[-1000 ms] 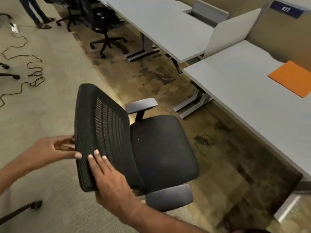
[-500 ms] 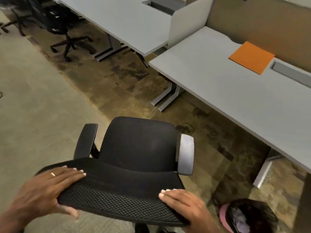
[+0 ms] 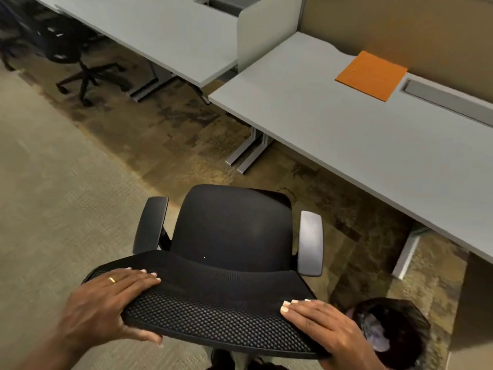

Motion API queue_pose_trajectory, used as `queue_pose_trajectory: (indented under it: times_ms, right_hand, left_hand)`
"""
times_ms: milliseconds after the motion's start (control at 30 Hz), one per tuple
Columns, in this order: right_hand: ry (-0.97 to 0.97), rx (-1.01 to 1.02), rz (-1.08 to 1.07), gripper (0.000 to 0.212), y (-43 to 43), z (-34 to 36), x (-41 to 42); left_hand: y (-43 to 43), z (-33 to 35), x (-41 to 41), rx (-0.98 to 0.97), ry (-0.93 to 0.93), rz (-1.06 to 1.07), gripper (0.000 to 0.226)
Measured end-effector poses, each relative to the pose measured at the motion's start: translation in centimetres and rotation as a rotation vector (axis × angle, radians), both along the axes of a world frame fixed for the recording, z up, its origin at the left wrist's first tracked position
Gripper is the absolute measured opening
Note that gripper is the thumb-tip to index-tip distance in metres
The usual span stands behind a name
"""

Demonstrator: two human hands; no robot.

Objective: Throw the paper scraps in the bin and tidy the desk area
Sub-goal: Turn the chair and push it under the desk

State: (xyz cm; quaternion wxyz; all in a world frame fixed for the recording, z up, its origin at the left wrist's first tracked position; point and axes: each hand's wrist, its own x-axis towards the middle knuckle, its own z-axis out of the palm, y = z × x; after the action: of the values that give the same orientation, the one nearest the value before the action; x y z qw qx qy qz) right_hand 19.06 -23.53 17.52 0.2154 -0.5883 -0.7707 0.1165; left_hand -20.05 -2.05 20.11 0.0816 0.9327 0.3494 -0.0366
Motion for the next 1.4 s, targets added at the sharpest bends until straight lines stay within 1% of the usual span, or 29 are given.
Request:
queue_pose_trajectory:
  times_ms: [33, 100, 133, 167, 200, 267, 300, 367, 533, 833, 1067, 1400]
  right_hand:
    - [0.01, -0.04, -0.039, 0.042, -0.4, -0.1, 0.5]
    - [-0.003, -0.165, -0.119, 0.062, -1.6, -0.1, 1.4]
    - [-0.036, -0.204, -0.152, 0.065, -1.9, -0.2, 1.3]
    - [-0.08, -0.207, -0.182, 0.063, -2.1, -0.2, 1.0]
    - [-0.103, -0.205, -0.225, 0.068, -2.1, 0.0, 0.4]
    - [-0.104, -0.178, -0.333, 0.084, -1.4, 0.2, -0.5]
    - [-0.103, -0.151, -0.399, 0.086, -0.9, 0.6, -0.6]
    - [-0.117, -0.127, -0.496, 0.085, -0.2, 1.3, 0.3]
    - [-0.205, -0.114, -0.618, 0.079, -0.2, 2.0, 4.3]
    - [-0.251, -0.111, -0.74, 0.074, 0.3, 2.0, 13.0]
    - [-0.254, -0.125, -0.805, 0.073, 1.0, 1.6, 17.8]
    - [-0.22, -0.145, -0.895, 0.068, 2.1, 2.1, 21.0]
  left_hand:
    - [0.2, 0.2, 0.8, 0.001, 0.016, -0.008, 0.101]
    - [0.7, 0.7, 3.0, 0.0, 0.039, -0.024, 0.1]
    - [1.1, 1.0, 4.2, 0.006, 0.039, -0.029, 0.099]
    - [1.5, 1.3, 5.5, 0.005, 0.043, -0.043, 0.098]
    - [1.9, 1.6, 7.0, 0.009, 0.05, -0.057, 0.097]
    - [2.7, 1.8, 9.7, 0.018, 0.06, -0.082, 0.098]
    - [3.1, 1.8, 11.0, 0.018, 0.064, -0.095, 0.099]
    - [3.8, 1.4, 13.5, 0.031, 0.06, -0.118, 0.101]
    - [5.9, 0.6, 19.9, 0.066, 0.034, -0.187, 0.101]
    - [8.3, 0.4, 31.5, 0.122, -0.075, -0.305, 0.096]
    - [10.5, 0.0, 37.5, 0.101, -0.11, -0.373, 0.098]
    - [13.2, 0.1, 42.8, 0.062, -0.16, -0.45, 0.104]
